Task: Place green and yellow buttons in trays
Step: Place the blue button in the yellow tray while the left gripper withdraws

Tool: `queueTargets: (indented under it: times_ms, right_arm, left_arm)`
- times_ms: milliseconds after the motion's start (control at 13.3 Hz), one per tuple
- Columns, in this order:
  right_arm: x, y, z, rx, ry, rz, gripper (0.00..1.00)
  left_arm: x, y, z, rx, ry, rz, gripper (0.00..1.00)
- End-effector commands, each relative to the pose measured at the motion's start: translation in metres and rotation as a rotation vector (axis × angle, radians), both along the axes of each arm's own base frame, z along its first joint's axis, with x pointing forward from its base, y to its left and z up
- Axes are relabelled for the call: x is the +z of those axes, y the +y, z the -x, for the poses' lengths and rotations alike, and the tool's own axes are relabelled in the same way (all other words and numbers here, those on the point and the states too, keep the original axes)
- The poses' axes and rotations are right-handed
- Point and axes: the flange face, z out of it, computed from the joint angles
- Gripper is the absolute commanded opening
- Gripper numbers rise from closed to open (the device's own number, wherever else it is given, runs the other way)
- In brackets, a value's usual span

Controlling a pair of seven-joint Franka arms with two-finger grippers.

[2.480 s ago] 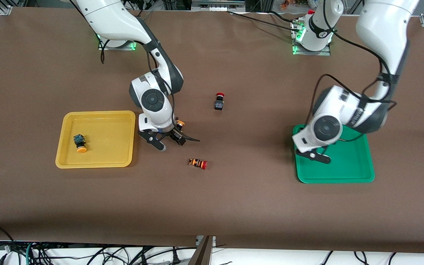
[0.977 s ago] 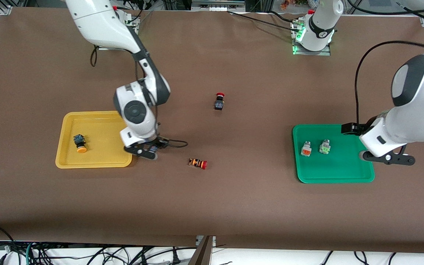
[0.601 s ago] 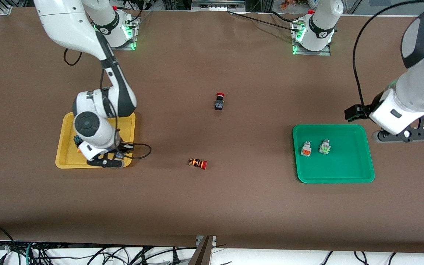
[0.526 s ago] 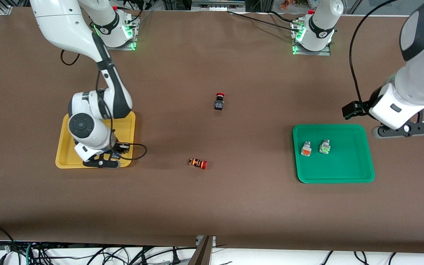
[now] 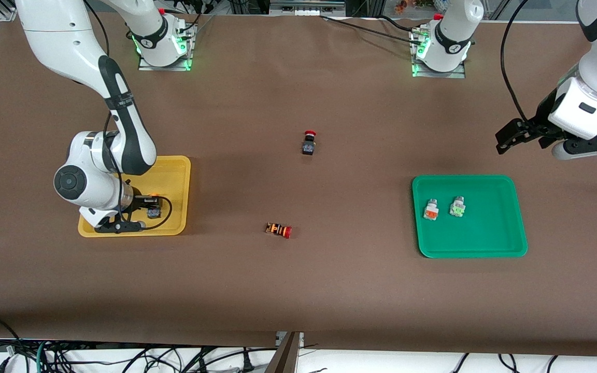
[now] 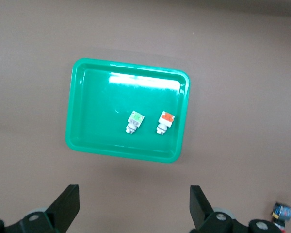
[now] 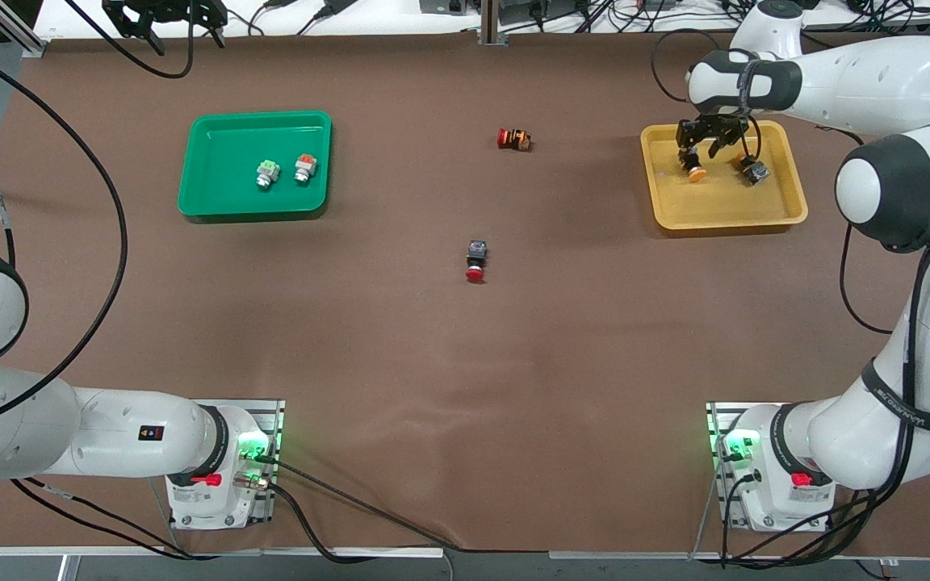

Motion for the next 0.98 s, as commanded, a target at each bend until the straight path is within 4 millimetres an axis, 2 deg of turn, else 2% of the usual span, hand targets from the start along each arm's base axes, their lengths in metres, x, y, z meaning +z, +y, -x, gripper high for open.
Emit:
queueTargets:
  times_ms: [0, 75, 225, 526, 676, 902]
  right_arm:
    - [0.03, -0.003, 0.005, 0.006, -0.01, -0.034, 0.99]
    - [0.051, -0.008, 0.002, 0.008, -0.016, -0.037, 0.99]
    - [0.103, -0.021, -0.009, 0.027, -0.035, -0.045, 0.99]
    - [0.183, -0.052, -0.029, 0.021, -0.023, -0.041, 0.99]
    - [0.232, -0.051, -0.03, 0.027, -0.057, -0.047, 0.99]
    - [0.294, -0.055, -0.021, 0.025, -0.096, -0.062, 0.99]
  left_arm:
    - [0.014, -0.001, 0.005, -0.08, 0.053, 0.013, 1.0]
    - [0.011, 0.0, 0.004, -0.079, 0.06, 0.015, 1.0]
    - [0.007, 0.004, -0.001, -0.08, 0.068, 0.022, 1.0]
    - [-0.003, 0.011, -0.016, -0.06, 0.077, 0.028, 1.0]
    - [-0.013, 0.012, -0.022, -0.058, 0.089, 0.025, 1.0]
    - [-0.003, 0.014, -0.025, -0.061, 0.069, 0.028, 1.0]
